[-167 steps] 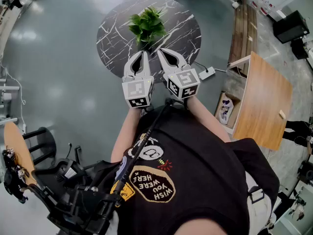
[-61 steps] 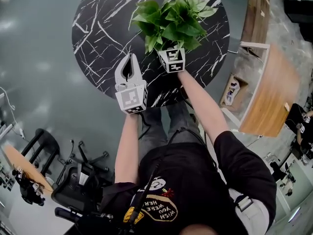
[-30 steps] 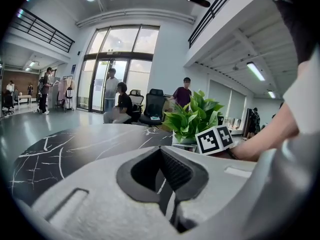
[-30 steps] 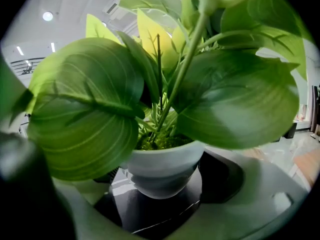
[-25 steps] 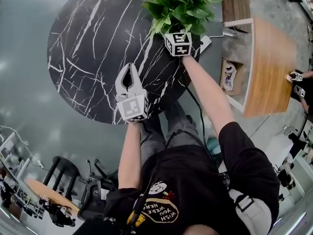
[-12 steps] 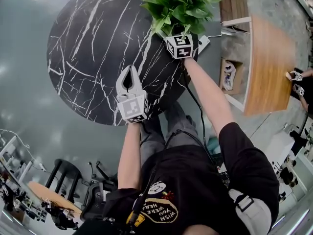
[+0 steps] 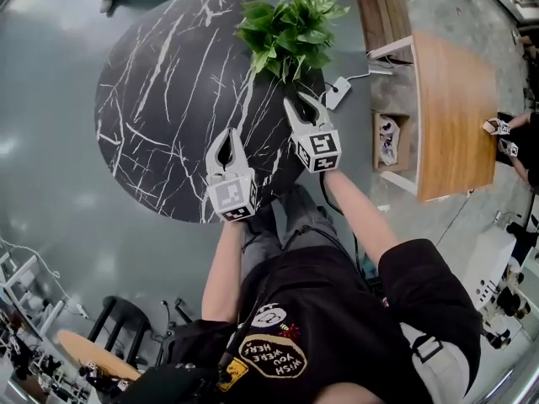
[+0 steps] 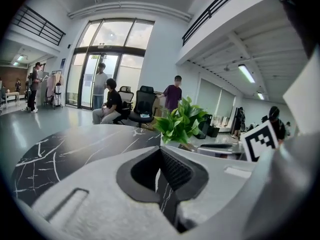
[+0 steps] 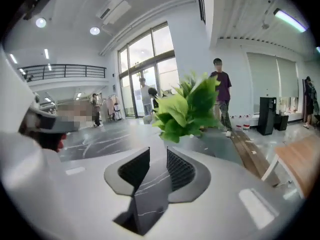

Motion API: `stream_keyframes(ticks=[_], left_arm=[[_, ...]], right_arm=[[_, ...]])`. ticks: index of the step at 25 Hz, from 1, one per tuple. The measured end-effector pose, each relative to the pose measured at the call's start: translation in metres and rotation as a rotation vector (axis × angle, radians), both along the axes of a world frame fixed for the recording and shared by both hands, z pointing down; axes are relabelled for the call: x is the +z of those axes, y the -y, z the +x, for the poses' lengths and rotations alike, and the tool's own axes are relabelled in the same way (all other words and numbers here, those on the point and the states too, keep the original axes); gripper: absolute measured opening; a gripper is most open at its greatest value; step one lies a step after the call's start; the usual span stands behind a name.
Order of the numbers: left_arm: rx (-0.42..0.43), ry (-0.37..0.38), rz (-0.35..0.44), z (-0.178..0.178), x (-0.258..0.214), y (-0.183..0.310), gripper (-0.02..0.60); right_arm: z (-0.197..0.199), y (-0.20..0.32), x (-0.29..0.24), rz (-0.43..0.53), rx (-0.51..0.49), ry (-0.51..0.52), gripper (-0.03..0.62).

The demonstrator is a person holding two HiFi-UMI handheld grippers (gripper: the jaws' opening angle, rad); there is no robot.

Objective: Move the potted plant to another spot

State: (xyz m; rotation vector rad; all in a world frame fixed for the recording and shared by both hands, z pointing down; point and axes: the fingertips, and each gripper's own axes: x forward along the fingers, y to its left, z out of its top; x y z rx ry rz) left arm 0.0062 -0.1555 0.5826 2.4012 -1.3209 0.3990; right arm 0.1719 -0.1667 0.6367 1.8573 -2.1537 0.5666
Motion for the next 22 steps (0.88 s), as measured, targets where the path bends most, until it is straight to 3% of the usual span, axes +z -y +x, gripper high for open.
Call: stream_keyframes(ticks=[2, 4, 9, 14, 22], left_arm=[[0.03, 0.0, 0.031, 0.006, -0.034, -0.009, 0.003], [0.065, 0.007, 0.075, 0.013, -0.07, -0.019, 0.003], [0.081, -0.001, 0.104, 0.019, -0.138, -0.057, 0.003], [0.104, -0.03, 0.133, 0.023, -0.174, -0.078, 0.003], [0.142, -0.038, 0.263, 0.031, -0.222, -0.082, 0.003]], right_arm=[[-0.012, -0.023, -0.043, 0.023, 0.002, 0.024, 0.083], [-0.021, -0.041, -0.087, 0.045, 0.006, 0.032, 0.01], [-0.036, -0.086, -0.18, 0.1, 0.014, 0.038, 0.002], [-0.044, -0.102, -0.221, 0.135, 0.021, 0.04, 0.002], [-0.048, -0.104, -0.266, 0.211, 0.014, 0.014, 0.002]])
